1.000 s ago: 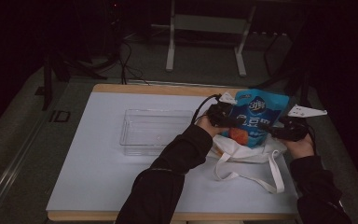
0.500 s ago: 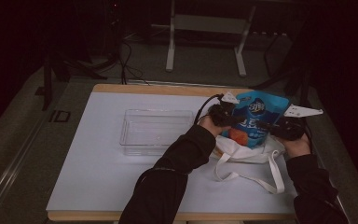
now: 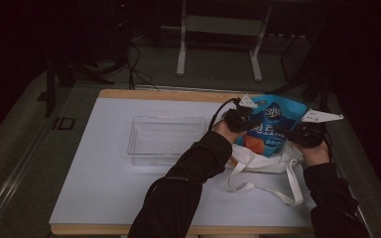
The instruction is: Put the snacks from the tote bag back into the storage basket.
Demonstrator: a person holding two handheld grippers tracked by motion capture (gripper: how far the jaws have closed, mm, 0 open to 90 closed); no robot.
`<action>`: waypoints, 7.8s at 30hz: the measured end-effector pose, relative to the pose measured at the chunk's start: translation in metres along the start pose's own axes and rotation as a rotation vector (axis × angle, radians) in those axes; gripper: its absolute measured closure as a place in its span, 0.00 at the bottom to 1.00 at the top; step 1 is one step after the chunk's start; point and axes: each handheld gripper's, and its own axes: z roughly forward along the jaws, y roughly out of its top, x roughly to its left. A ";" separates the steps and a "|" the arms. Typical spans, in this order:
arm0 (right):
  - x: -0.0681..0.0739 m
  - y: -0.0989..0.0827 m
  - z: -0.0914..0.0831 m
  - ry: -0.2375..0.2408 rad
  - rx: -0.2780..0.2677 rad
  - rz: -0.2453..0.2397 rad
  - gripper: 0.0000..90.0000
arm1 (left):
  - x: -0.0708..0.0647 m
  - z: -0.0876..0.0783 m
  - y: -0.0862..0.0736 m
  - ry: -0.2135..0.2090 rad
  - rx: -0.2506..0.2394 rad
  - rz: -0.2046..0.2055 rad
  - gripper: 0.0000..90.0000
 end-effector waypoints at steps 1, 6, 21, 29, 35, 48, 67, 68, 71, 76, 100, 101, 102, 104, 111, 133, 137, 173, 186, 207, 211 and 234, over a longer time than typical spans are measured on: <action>0.000 0.001 -0.002 0.001 -0.004 0.000 0.91 | -0.001 -0.001 0.001 -0.003 -0.005 -0.002 1.00; 0.001 0.007 -0.010 -0.001 -0.023 -0.005 0.92 | -0.005 -0.005 0.010 -0.005 -0.014 0.010 1.00; 0.011 0.042 -0.041 -0.007 -0.062 -0.059 0.95 | -0.018 -0.033 0.045 -0.030 -0.053 0.050 1.00; 0.019 0.061 -0.056 0.012 -0.085 -0.082 0.95 | -0.026 -0.054 0.060 -0.044 -0.070 0.089 1.00; 0.030 0.081 -0.063 0.028 -0.104 -0.110 0.96 | -0.028 -0.077 0.071 -0.051 -0.083 0.114 1.00; 0.056 0.117 -0.060 0.085 -0.130 -0.156 0.96 | -0.028 -0.130 0.078 -0.032 -0.090 0.125 1.00; 0.106 0.166 -0.009 0.197 -0.138 -0.226 0.96 | -0.011 -0.218 0.056 0.052 -0.090 0.108 1.00; 0.109 0.169 -0.006 0.201 -0.138 -0.230 0.96 | -0.009 -0.223 0.054 0.056 -0.089 0.108 1.00; 0.117 0.175 0.003 0.218 -0.141 -0.240 0.96 | -0.006 -0.236 0.049 0.072 -0.094 0.104 1.00; 0.128 0.183 0.015 0.241 -0.140 -0.250 0.96 | -0.002 -0.251 0.043 0.089 -0.086 0.099 1.00; 0.174 0.202 0.090 0.359 -0.153 -0.257 0.96 | 0.030 -0.316 -0.005 0.166 -0.073 0.102 1.00; 0.174 0.200 0.093 0.363 -0.158 -0.253 0.96 | 0.032 -0.317 -0.008 0.169 -0.069 0.099 1.00; 0.175 0.198 0.097 0.363 -0.160 -0.248 0.96 | 0.034 -0.316 -0.010 0.169 -0.067 0.092 1.00; 0.177 0.196 0.104 0.354 -0.152 -0.252 0.96 | 0.039 -0.316 -0.016 0.173 -0.055 0.080 1.00; 0.179 0.187 0.126 0.341 -0.138 -0.242 0.96 | 0.055 -0.309 -0.035 0.176 -0.063 0.042 1.00; 0.180 0.133 0.173 0.351 -0.078 -0.168 0.96 | 0.081 -0.282 -0.093 0.135 -0.010 -0.047 1.00; 0.181 0.124 0.178 0.357 -0.075 -0.151 0.96 | 0.081 -0.280 -0.100 0.132 0.005 -0.049 1.00; 0.185 0.086 0.178 0.371 -0.057 -0.133 0.94 | 0.070 -0.266 -0.131 0.098 -0.010 -0.019 0.98; 0.183 0.096 0.175 0.346 -0.053 -0.108 0.56 | 0.064 -0.261 -0.127 0.108 0.000 -0.049 0.52; 0.171 0.098 0.150 0.274 -0.095 -0.119 0.16 | 0.046 -0.269 -0.127 0.164 -0.061 -0.054 0.01; 0.169 0.098 0.143 0.269 -0.100 -0.120 0.16 | 0.040 -0.274 -0.128 0.171 -0.071 -0.056 0.01; 0.163 0.065 0.078 0.203 -0.095 -0.140 0.16 | -0.019 -0.299 -0.152 0.266 -0.118 -0.050 0.01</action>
